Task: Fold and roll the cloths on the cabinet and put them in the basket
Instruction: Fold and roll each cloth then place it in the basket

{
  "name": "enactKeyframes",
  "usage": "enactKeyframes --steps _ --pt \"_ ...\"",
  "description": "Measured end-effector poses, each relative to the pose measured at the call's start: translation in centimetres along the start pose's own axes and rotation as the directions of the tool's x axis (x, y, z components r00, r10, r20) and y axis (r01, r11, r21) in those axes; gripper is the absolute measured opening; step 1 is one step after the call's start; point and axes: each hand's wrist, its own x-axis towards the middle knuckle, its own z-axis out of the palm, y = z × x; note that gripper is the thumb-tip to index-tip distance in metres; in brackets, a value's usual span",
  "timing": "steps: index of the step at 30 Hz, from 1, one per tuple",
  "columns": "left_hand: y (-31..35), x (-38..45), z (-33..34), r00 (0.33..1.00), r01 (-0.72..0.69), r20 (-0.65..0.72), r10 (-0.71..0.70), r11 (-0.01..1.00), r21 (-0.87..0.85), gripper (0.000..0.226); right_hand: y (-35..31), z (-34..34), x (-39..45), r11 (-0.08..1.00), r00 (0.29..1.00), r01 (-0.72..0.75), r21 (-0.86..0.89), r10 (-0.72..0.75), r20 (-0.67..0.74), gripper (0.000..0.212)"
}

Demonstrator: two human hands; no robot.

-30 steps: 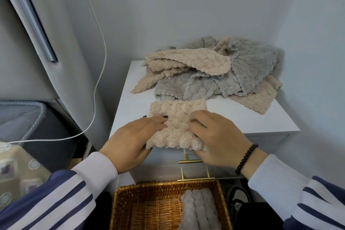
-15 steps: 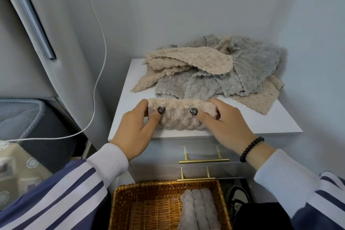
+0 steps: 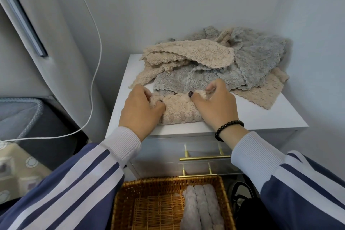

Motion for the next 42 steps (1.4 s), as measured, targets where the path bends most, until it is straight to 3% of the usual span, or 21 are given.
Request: enactKeyframes --steps 2,4,6,7,8,11,15,17,22,29,33,37,40,42 --pt "-0.1 0.2 0.0 0.999 -0.048 -0.001 0.048 0.997 -0.056 0.029 0.3 0.5 0.1 0.991 0.989 0.123 -0.059 -0.127 -0.070 0.024" --pt "-0.3 0.3 0.1 0.966 -0.249 -0.055 0.251 0.967 0.045 0.026 0.6 0.9 0.1 0.908 0.907 0.390 -0.152 -0.408 -0.109 0.014" --pt "-0.6 0.3 0.2 0.870 -0.481 -0.007 0.493 0.852 0.207 0.027 0.9 1.2 -0.1 0.768 0.780 0.606 -0.206 -0.625 -0.038 0.018" --pt "-0.9 0.1 0.2 0.822 -0.564 0.063 0.567 0.791 0.239 0.035 1.0 1.2 -0.3 0.729 0.745 0.659 -0.185 -0.667 0.024 0.018" --pt "-1.1 0.0 0.1 0.800 -0.600 0.149 0.582 0.766 0.231 0.045 1.2 1.0 -0.4 0.721 0.736 0.676 -0.151 -0.673 0.079 0.018" --pt "-1.7 -0.5 -0.7 0.815 -0.560 0.284 0.505 0.813 0.160 0.063 1.9 -0.5 -1.1 0.800 0.778 0.596 -0.063 -0.557 0.290 0.036" --pt "-2.5 -1.3 -1.4 0.760 -0.638 0.400 0.513 0.706 0.307 0.091 2.7 -2.0 -2.0 0.747 0.720 0.640 -0.182 -0.498 0.484 0.071" --pt "-2.8 -1.7 -1.4 0.748 -0.656 0.414 0.518 0.672 0.345 0.095 2.7 -2.0 -2.7 0.698 0.717 0.666 -0.262 -0.504 0.481 0.079" --pt "-3.7 -3.0 -1.9 0.698 -0.716 0.321 0.641 0.605 0.348 0.074 3.0 -1.8 -4.7 0.583 0.662 0.749 -0.315 -0.659 0.357 0.066" --pt "-5.5 -6.3 -2.7 0.593 -0.802 0.213 0.776 0.547 0.241 0.047 3.9 -1.7 -10.0 0.589 0.644 0.763 -0.266 -0.726 0.241 0.038" --pt "-7.3 -8.1 -0.9 0.508 -0.856 0.246 0.826 0.450 0.257 0.041 5.9 0.4 -13.9 0.665 0.716 0.696 -0.271 -0.615 0.330 0.026" --pt "-9.0 -10.4 1.8 0.420 -0.894 0.375 0.827 0.305 0.329 0.029 8.0 3.1 -18.0 0.798 0.814 0.490 -0.351 -0.275 0.512 0.022" --pt "-10.2 -12.3 4.7 0.393 -0.916 0.553 0.735 0.261 0.305 0.031 9.5 4.5 -20.8 0.866 0.764 0.266 -0.424 0.078 0.640 0.034" --pt "-11.2 -13.5 6.7 0.434 -0.900 0.658 0.616 0.328 0.286 0.031 10.7 5.4 -22.5 0.878 0.720 0.154 -0.454 0.215 0.660 0.042"
